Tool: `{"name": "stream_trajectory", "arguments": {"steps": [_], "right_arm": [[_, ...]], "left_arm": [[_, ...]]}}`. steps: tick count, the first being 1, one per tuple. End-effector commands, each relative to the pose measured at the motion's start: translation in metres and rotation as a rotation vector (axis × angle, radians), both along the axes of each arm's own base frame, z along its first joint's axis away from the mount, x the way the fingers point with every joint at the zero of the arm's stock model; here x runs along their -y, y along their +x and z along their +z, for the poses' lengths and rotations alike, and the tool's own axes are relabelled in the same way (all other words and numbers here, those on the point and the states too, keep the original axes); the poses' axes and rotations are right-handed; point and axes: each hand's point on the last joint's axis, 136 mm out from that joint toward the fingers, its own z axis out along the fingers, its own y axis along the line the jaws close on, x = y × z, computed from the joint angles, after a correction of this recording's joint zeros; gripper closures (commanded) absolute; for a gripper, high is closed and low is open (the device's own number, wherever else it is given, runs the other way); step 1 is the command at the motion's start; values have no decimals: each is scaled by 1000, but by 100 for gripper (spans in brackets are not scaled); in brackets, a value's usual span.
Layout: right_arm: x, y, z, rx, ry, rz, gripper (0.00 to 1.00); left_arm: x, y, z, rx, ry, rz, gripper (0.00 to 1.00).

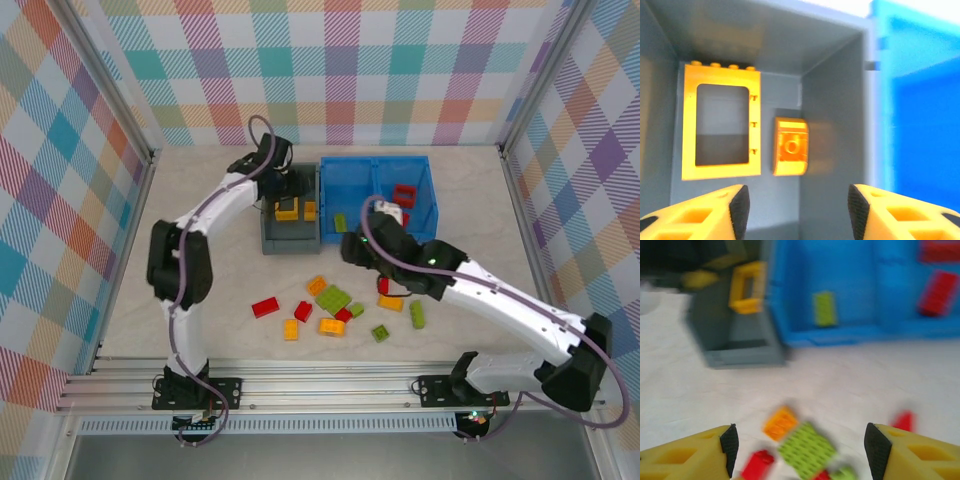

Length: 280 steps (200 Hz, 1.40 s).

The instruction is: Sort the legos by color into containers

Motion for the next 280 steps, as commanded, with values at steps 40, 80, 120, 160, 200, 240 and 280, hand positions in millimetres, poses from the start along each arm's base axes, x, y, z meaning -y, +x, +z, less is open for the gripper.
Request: {"name": "stream_trajectory", "arguments": {"steps": [40, 80, 120, 160, 200, 240, 280], "right_arm": [[107, -98, -127, -600, -153, -161, 25], [104, -98, -162, -707, -170, -125, 28], [110, -91, -185, -744, -218, -153, 37], [120, -82, -193, -745, -274, -173, 45], [125, -78, -201, -745, -308, -182, 66], [125, -61, -157, -557, -300, -171, 82], [56, -12, -72, -348, -147, 17, 84]], "left_arm": [[85, -189, 65, 187, -172, -173, 33], [118, -299, 54, 298, -222, -243, 30], [143, -358, 31, 296, -220, -352, 27], [151, -369, 27, 291, -218, -375, 26], [146, -365, 36, 311, -210, -362, 27], [113, -350, 68, 383, -145, -274, 25], [54, -322, 119, 465, -31, -114, 23]]}}
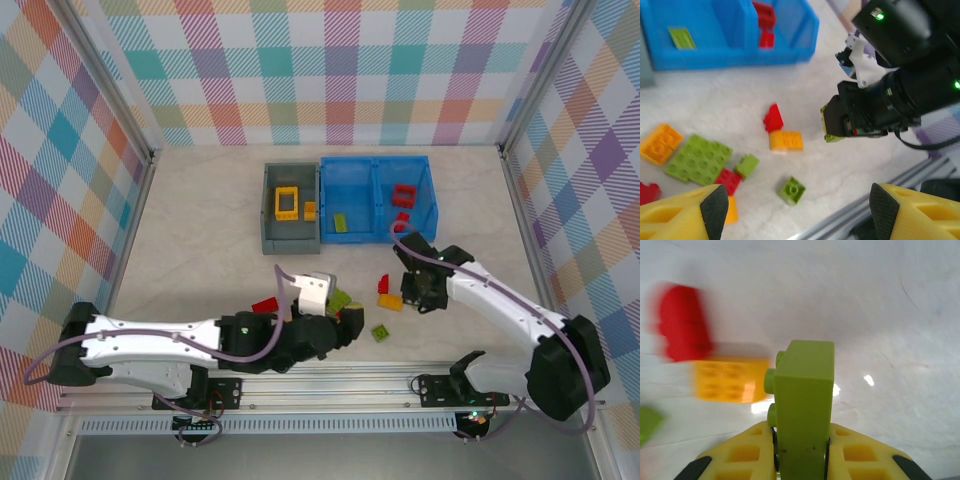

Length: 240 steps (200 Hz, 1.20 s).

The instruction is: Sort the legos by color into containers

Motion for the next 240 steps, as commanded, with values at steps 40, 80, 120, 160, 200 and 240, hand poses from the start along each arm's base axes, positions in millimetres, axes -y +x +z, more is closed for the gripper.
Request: {"name": "stream_trajectory", "arguments": {"steps": [40, 80, 120, 160, 200, 240], "right_arm": [[-130, 111, 78, 162, 229, 226, 84], [-147, 189, 46, 103, 122, 183, 84], [-128, 216, -3, -9, -78, 127, 83], [-120, 221, -23, -30, -115, 109, 73], [-133, 223, -2, 17, -64, 143, 49], [-146, 216, 69, 158, 3, 176, 47]], "left_arm": [[-86, 37, 67, 127, 81, 220, 22], [-84, 40, 67, 108, 67, 212, 22], [-69, 41, 59, 90, 92, 189, 22], [-58, 39, 52, 73, 103, 156, 22], [-60, 39, 40, 45, 132, 164, 22], [-73, 40, 25, -21, 167, 195, 24]]}}
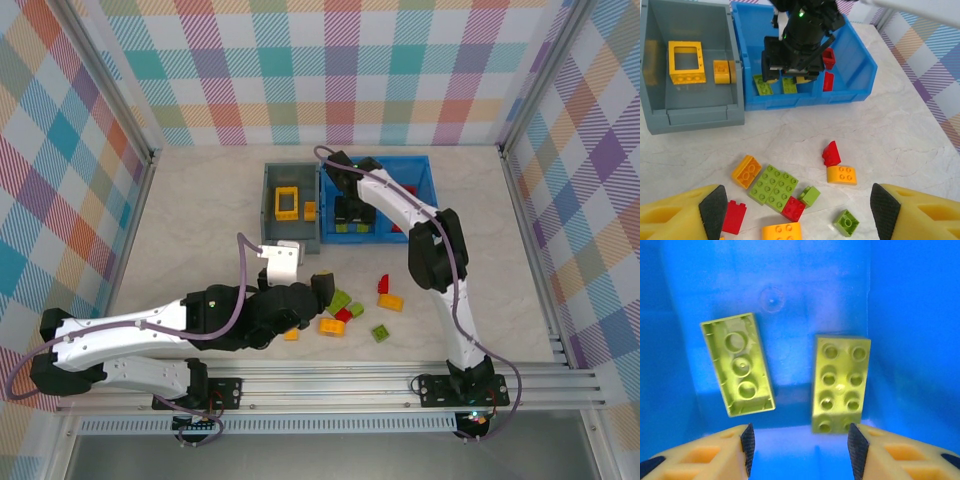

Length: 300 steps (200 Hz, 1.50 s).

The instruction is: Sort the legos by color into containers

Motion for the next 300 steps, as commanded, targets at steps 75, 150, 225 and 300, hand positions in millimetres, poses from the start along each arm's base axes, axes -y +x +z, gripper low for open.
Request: {"name": "stream_trajectory", "arguments": {"steps": [75, 150, 225, 300], "right_arm": [[-35, -153, 170, 390, 433, 367, 44], [-35, -347, 116, 142, 820, 676, 30], [-9, -352, 115, 180, 793, 598, 30], [-18, -329, 144, 296, 774, 561, 34]], "left_arm": [[-58, -23, -135, -499, 116, 182, 28], [-43, -39, -241, -708, 298, 175, 26], [-49, -23, -282, -739, 334, 163, 47], [-75, -1, -203, -577, 352, 207, 71]]}}
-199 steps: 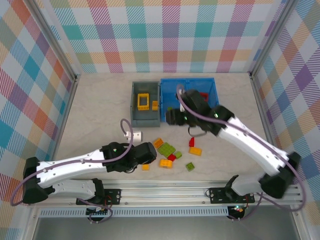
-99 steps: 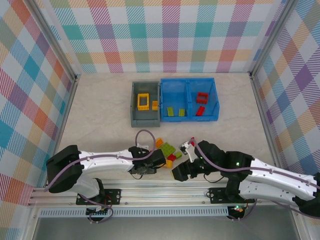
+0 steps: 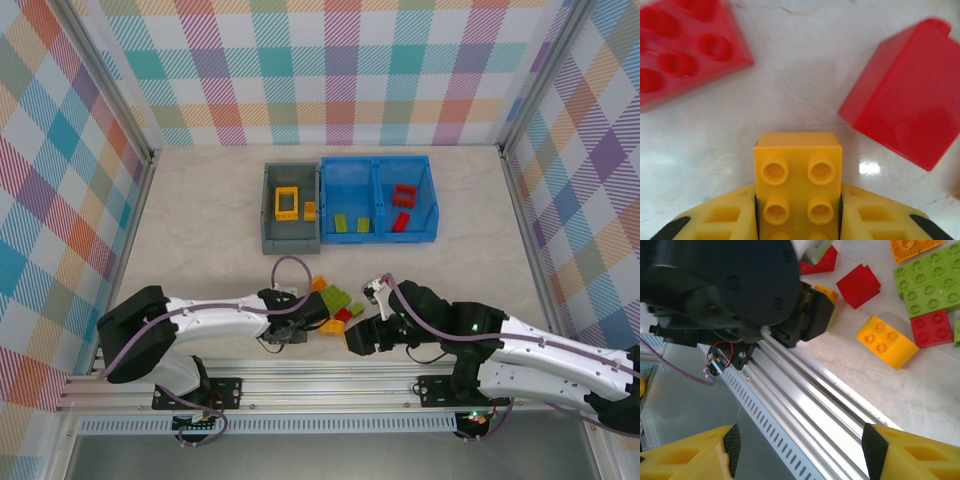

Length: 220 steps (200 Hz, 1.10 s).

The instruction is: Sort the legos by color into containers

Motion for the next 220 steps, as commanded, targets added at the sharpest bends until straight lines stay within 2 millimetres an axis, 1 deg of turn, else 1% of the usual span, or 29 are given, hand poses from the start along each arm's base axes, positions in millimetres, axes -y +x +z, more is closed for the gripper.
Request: {"name": "stream_trajectory", "arguments": {"steps": [1, 16, 26, 36, 48, 62, 69, 81, 95, 107, 116, 127, 160, 175, 196, 220], "right_arm": [[-7, 19, 42, 102, 72, -61, 34], [-13, 34, 65, 184, 93, -101, 35], [-18, 45, 78, 240, 99, -125, 35], [-22, 56, 89, 294, 96, -151, 34], [-27, 69, 100, 351, 81, -188, 34], [-34, 83, 113, 407, 74, -225, 33], [-38, 88, 119, 431, 78, -236, 33], [-44, 96, 123, 462, 67, -255, 33], [-49, 107, 123, 476, 46, -286, 33], [-53, 114, 121, 485, 34, -310, 33], [-57, 117, 120, 486, 36, -314, 33], [-60, 120, 117, 483, 29, -316, 33], [-62, 122, 111, 460, 27, -324, 33], [-62, 120, 108, 447, 27, -322, 33], [-59, 119, 102, 428, 16, -326, 33], [-53, 117, 96, 410, 7, -339, 33]], "left_arm": [[-15, 19, 59, 112, -6, 8, 71], [-17, 30, 88, 122, -47, 5, 71], [-17, 43, 106, 130, -76, 2, 71], [-14, 58, 119, 133, -105, -1, 71], [-12, 80, 132, 146, -128, 3, 71], [-6, 110, 146, 169, -171, 14, 71], [-4, 127, 150, 184, -195, 21, 71], [0, 158, 153, 197, -242, 31, 70], [4, 193, 149, 189, -286, 39, 70], [7, 218, 141, 180, -307, 37, 70], [9, 232, 134, 164, -328, 37, 71], [9, 244, 123, 143, -325, 45, 71], [1, 266, 95, 99, -261, 77, 71], [-4, 272, 84, 83, -222, 100, 70], [-9, 274, 66, 45, -171, 134, 69], [-16, 273, 49, 8, -124, 168, 61]]}}
